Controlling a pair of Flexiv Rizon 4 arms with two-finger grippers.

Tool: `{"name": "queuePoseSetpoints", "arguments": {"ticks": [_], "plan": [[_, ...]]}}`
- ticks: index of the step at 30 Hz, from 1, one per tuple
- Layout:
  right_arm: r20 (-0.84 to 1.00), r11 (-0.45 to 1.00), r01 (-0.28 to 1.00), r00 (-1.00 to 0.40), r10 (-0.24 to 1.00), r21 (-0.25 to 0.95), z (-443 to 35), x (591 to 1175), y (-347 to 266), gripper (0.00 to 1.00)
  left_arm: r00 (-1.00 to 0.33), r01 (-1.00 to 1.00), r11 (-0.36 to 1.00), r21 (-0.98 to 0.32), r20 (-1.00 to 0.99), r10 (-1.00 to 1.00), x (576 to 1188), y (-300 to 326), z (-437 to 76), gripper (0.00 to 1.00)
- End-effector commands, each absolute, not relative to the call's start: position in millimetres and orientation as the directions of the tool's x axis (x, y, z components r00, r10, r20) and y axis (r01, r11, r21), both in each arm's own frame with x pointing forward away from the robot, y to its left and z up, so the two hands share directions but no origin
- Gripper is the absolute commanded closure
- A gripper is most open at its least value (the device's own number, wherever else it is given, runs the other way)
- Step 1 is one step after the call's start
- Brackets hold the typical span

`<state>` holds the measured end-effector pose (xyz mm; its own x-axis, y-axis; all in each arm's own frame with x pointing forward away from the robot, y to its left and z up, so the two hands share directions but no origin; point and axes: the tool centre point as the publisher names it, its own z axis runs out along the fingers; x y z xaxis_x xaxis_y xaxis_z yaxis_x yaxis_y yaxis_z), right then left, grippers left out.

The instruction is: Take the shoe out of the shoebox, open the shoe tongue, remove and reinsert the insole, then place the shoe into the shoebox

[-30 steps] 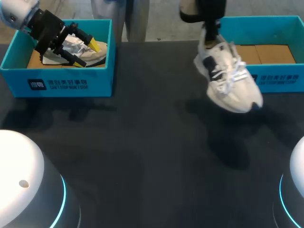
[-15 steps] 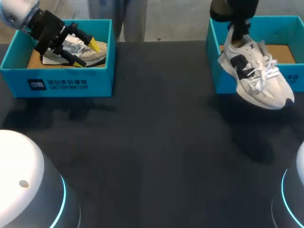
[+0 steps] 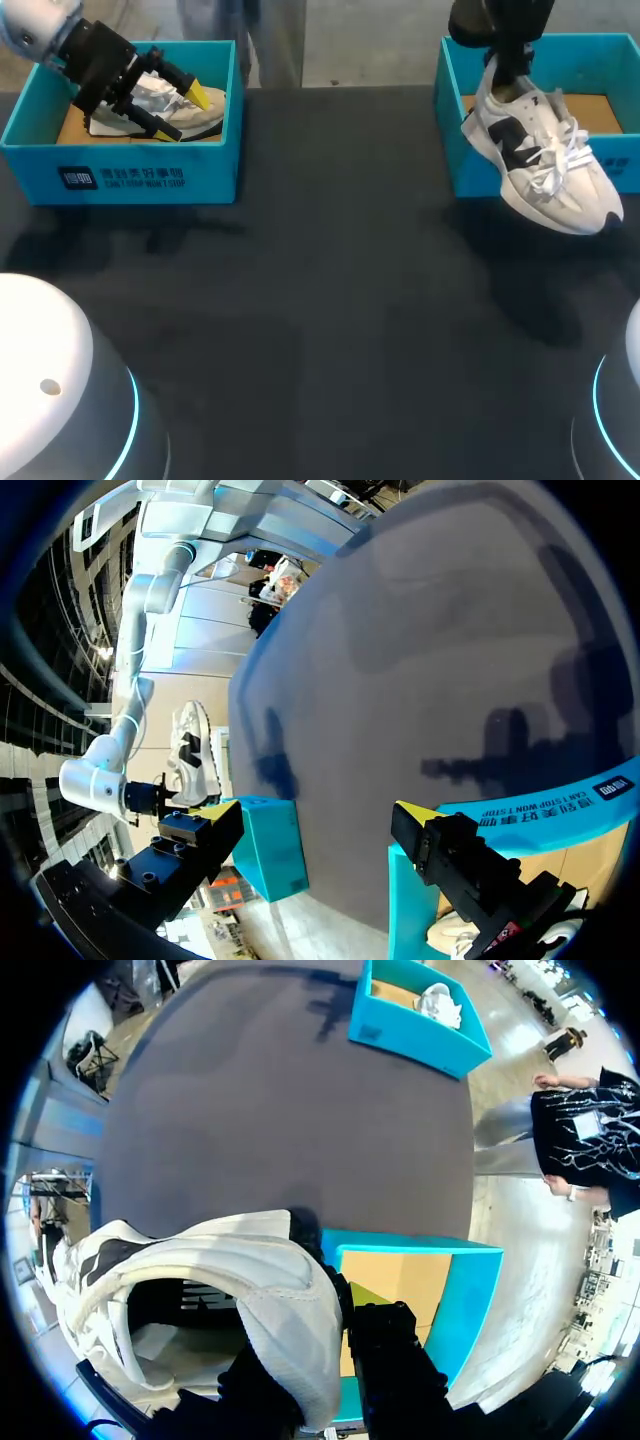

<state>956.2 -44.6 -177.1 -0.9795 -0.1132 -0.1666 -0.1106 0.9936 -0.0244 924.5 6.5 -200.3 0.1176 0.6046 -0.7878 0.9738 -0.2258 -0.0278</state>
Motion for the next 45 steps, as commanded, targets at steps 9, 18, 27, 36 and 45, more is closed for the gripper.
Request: {"name": "queuePoseSetpoints", "arguments": {"ticks": [9,18,27,36,45], "plan": [[-0.146,0.991,-0.095,-0.983,-0.108,-0.093,-173.2,989.2,-83.9,1.0,0.119,0.974,-0.225,-0.026,-0.786,0.607,923.4,6.5,-200.0,0.0],[-0.134,0.987,-0.055,-0.988,-0.075,-0.148,-176.4,1032.0,-154.2,1.0,0.119,0.974,-0.225,-0.026,-0.786,0.607,923.4,6.5,-200.0,0.0],[-0.135,0.987,-0.005,-0.99,-0.027,-0.161,-175.6,1055.7,-217.7,1.0,0.119,0.974,-0.225,-0.026,-0.786,0.607,923.4,6.5,-200.0,0.0],[-0.146,0.984,0.098,-0.986,0.076,-0.146,-183.2,1065.0,-255.5,1.0,0.119,0.974,-0.225,-0.026,-0.786,0.607,923.4,6.5,-200.0,0.0],[-0.173,0.884,0.442,-0.893,0.416,-0.153,-185.1,1053.9,-267.2,1.0,0.119,0.974,-0.225,-0.026,-0.786,0.607,923.4,6.5,-200.0,0.0]]}}
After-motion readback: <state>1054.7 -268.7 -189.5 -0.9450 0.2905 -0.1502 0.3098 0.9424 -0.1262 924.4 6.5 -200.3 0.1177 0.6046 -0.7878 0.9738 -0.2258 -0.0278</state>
